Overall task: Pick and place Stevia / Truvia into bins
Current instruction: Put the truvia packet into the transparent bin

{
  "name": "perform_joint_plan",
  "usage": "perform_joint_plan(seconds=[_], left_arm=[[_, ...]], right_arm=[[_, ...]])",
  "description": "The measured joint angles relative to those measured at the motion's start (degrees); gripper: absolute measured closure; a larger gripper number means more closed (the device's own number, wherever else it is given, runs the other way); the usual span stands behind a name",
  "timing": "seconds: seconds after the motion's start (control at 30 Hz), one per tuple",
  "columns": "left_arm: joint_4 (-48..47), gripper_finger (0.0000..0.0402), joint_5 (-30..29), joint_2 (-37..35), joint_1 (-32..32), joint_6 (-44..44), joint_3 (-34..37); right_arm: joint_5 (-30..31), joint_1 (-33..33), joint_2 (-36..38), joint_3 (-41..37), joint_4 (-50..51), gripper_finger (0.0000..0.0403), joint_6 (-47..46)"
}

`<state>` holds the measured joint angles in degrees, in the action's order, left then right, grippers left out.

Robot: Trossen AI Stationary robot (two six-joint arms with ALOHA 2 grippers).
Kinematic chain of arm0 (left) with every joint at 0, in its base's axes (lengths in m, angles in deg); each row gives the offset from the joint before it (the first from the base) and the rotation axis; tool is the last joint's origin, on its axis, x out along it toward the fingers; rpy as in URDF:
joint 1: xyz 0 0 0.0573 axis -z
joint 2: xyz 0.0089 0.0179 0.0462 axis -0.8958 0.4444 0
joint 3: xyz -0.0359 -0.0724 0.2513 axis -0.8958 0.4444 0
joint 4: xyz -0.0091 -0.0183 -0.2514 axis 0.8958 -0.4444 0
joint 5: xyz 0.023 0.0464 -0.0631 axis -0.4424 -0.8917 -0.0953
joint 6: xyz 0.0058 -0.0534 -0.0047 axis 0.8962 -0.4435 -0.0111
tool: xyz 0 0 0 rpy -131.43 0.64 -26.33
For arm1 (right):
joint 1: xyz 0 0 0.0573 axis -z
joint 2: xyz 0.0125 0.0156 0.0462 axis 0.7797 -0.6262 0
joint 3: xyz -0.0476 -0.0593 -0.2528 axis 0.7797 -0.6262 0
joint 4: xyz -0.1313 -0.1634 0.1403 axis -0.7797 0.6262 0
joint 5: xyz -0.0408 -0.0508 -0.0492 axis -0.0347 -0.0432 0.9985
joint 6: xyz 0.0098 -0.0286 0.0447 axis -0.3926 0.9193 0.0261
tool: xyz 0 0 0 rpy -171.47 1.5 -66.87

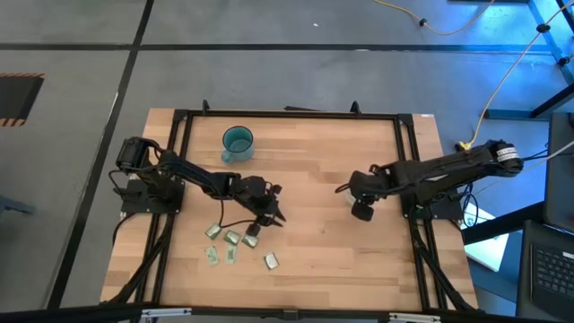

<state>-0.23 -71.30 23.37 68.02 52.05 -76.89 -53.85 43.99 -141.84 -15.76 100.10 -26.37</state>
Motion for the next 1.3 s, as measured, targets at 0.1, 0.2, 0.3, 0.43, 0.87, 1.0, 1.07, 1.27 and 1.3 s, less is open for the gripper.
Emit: perform_joint_plan(seconds=[0.1, 0.2, 0.3, 0.43, 0.87, 1.0, 1.07, 1.27, 1.3], left_arm=[[-1.25, 0.0315, -0.01, 0.00, 0.22, -0.07, 0.00], [-1.79, 0.0315, -0.04, 0.00, 0.37, -0.08, 0.00], [-1.74, 0.0315, -0.04, 0.00, 0.37, -0.02, 0.00], [-1.72, 0.0315, -0.04, 0.00, 0.37, -0.06, 0.00], [-1.69, 0.0315, -0.02, 0.00, 0.37, -0.07, 0.00], [-1.69, 0.0315, 0.00, 0.00, 0.37, -0.09, 0.00], [-1.69, 0.0315, 0.00, 0.00, 0.37, -0.09, 0.00], [-1.67, 0.0315, 0.00, 0.00, 0.37, -1.28, 0.00], [-1.69, 0.0315, 0.00, 0.00, 0.37, -2.22, 0.00]], right_arm=[[-0.26, 0.28, 0.00, -1.52, -0.38, 0.0398, -0.68], [-3.18, 0.28, 0.00, -2.48, -1.78, 0.0398, -0.68], [-5.25, 0.28, 0.00, -2.82, -3.27, 0.0398, -0.66], [-5.14, 0.28, 0.00, -2.87, -3.37, 0.0398, -0.48], [-2.01, 0.39, 0.00, -2.87, -2.15, 0.0341, 0.72], [-1.10, 0.39, 0.00, -2.87, 0.10, 0.0317, 0.10], [0.90, 0.39, 0.00, -2.87, 0.75, 0.0310, -0.81], [5.94, 0.39, 0.00, -2.87, 1.57, 0.0305, -0.65], [5.95, 0.39, 0.00, -2.87, 1.66, 0.0305, -0.61]])
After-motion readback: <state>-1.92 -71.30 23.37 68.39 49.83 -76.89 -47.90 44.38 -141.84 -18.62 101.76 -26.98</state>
